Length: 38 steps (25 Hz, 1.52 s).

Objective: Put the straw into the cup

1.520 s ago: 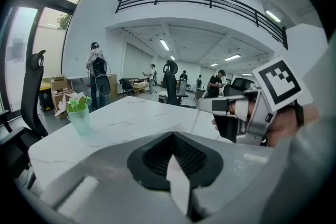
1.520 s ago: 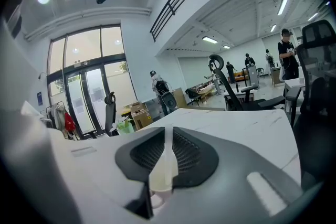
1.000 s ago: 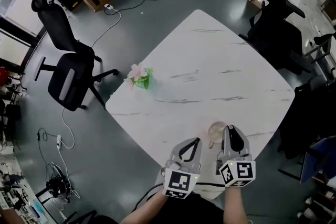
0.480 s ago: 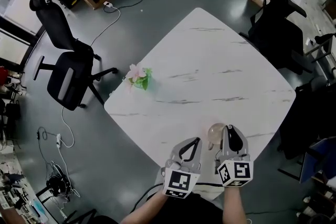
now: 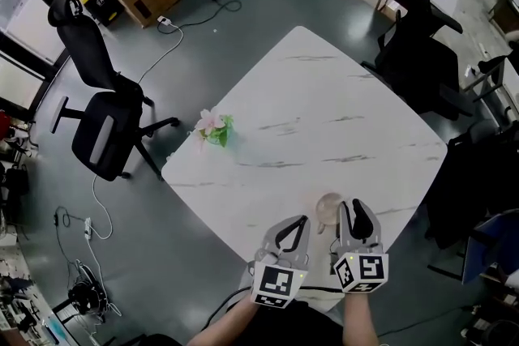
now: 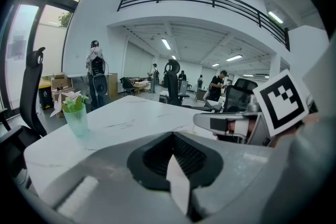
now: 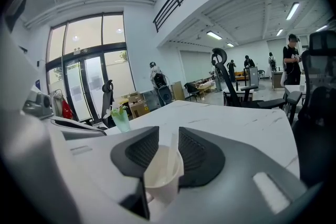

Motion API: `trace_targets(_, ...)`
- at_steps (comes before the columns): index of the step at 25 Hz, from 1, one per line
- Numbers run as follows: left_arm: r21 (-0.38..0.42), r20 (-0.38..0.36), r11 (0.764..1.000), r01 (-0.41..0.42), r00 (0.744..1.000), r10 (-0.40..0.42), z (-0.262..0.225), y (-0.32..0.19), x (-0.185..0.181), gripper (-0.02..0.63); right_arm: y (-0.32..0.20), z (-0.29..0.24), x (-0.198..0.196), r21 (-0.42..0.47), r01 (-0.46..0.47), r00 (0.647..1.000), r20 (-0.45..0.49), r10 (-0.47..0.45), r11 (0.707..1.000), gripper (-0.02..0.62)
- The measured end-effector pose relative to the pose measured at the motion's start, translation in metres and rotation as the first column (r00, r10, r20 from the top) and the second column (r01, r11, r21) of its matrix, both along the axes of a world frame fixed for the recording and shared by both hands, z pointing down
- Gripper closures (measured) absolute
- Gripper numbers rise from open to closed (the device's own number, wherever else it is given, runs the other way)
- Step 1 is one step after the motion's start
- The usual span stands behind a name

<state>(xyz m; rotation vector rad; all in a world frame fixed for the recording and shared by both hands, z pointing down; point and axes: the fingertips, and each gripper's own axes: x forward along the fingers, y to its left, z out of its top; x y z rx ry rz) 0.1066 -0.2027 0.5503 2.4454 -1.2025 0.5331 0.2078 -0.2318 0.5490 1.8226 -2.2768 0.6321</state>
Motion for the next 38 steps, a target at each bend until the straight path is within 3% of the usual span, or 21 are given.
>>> trace_targets(6,0.041,-0.027,0.999,-0.019,0.999,0.02,-0.017,0.002,0.004,0.604,0.014,-0.022,0.003,0.044,-0.025,1.0,0.001,0.025,0.999,0.482)
trace_targets(17,0.157,-0.075,0.987,-0.045,0.996,0.057,-0.066,0.017,0.005,0.604,0.052,-0.077,0.003,0.157,-0.083,0.996,-0.005,0.085,0.984,0.598)
trace_targets(27,0.282,-0.121,0.958,-0.051,0.989,0.089,-0.113,0.039,-0.002,0.604,0.09,-0.13,-0.008,0.261,-0.109,0.994,0.015,0.108,0.959,0.603)
trace_targets(38,0.327,-0.125,0.943,-0.058,0.987,0.104,-0.131,0.069,-0.013,0.604,0.125,-0.146,-0.022,0.297,-0.123,0.992,0.049,0.113,0.947,0.604)
